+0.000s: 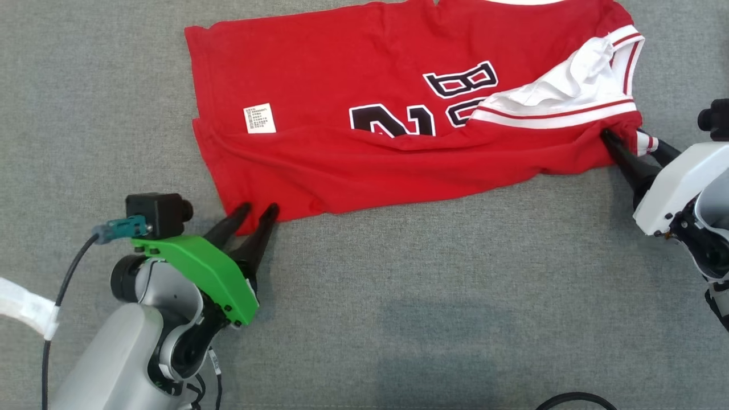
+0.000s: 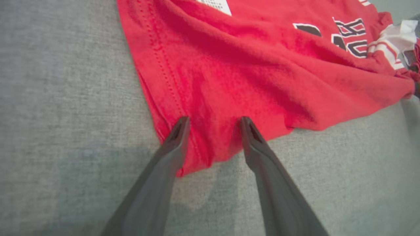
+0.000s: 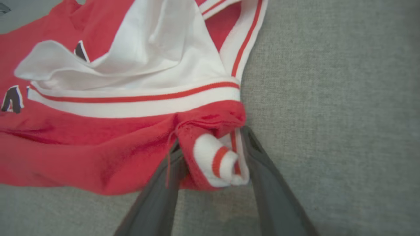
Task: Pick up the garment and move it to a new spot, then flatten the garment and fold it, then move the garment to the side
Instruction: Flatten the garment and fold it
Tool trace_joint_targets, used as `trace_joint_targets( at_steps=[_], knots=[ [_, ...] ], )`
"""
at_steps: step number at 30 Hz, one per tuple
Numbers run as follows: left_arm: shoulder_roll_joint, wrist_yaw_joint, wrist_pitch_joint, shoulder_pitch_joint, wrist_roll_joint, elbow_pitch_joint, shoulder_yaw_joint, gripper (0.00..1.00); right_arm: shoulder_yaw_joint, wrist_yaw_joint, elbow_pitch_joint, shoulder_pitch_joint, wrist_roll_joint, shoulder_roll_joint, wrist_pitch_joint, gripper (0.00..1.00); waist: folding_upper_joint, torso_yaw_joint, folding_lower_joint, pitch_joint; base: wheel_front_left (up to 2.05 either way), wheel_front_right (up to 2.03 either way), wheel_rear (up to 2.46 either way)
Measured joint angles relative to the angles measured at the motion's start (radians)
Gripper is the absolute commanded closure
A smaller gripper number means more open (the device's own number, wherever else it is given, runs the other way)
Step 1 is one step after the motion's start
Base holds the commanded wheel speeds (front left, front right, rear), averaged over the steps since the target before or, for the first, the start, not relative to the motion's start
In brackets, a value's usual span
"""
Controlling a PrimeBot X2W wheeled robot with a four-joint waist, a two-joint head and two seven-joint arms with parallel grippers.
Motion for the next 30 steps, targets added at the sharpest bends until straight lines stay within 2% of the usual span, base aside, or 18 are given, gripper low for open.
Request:
trace_joint_targets(
  at_steps=[2,5,9,14,19,22,26,29,30],
  knots=[
    [-0.002,-0.038,0.015,-0.011,-0.018,0.031,-0.011,1.00,0.016,0.000,0.007,-0.020,0.050,-0.013,0.036,1.00,0.0001,0.002,0.0000,-0.005,0.00,0.00,0.00],
    [0.033,-0.071,0.036,-0.008,-0.044,0.040,-0.002,1.00,0.016,0.000,0.009,-0.023,0.104,-0.030,0.075,1.00,0.0001,-0.001,0.0000,-0.019,0.00,0.00,0.00],
    [0.113,-0.089,0.075,0.031,-0.076,0.004,0.026,1.00,0.002,0.001,-0.005,-0.001,0.158,-0.079,0.156,1.00,0.0001,-0.009,0.0000,-0.049,0.00,0.00,0.00],
    [0.188,-0.100,0.130,0.125,-0.146,-0.119,0.055,1.00,-0.037,0.002,-0.084,0.080,0.216,-0.123,0.237,1.00,0.0001,-0.020,0.0000,-0.094,0.00,0.00,0.00],
    [0.226,-0.081,0.141,0.226,-0.171,-0.229,0.059,1.00,-0.098,0.001,-0.179,0.204,0.255,-0.139,0.282,1.00,0.0001,-0.030,0.0000,-0.129,0.00,0.00,0.00],
    [0.241,-0.052,0.122,0.320,-0.170,-0.282,0.058,1.00,-0.149,0.001,-0.264,0.345,0.267,-0.132,0.312,1.00,0.0000,-0.037,0.0000,-0.146,0.00,0.00,0.00],
    [0.226,-0.029,0.081,0.426,-0.169,-0.305,0.047,1.00,-0.188,0.001,-0.325,0.488,0.246,-0.090,0.312,1.00,0.0000,-0.051,0.0000,-0.142,0.00,0.00,0.00],
    [0.213,-0.010,0.057,0.440,-0.152,-0.307,0.042,1.00,-0.211,0.001,-0.337,0.512,0.220,-0.048,0.277,1.00,0.0001,-0.053,0.0000,-0.130,0.00,0.00,0.00],
    [0.212,-0.004,0.050,0.440,-0.138,-0.307,0.041,0.89,-0.216,0.001,-0.341,0.512,0.208,-0.036,0.264,0.55,0.0001,-0.053,0.0000,-0.127,0.00,0.00,0.00]
  ],
)
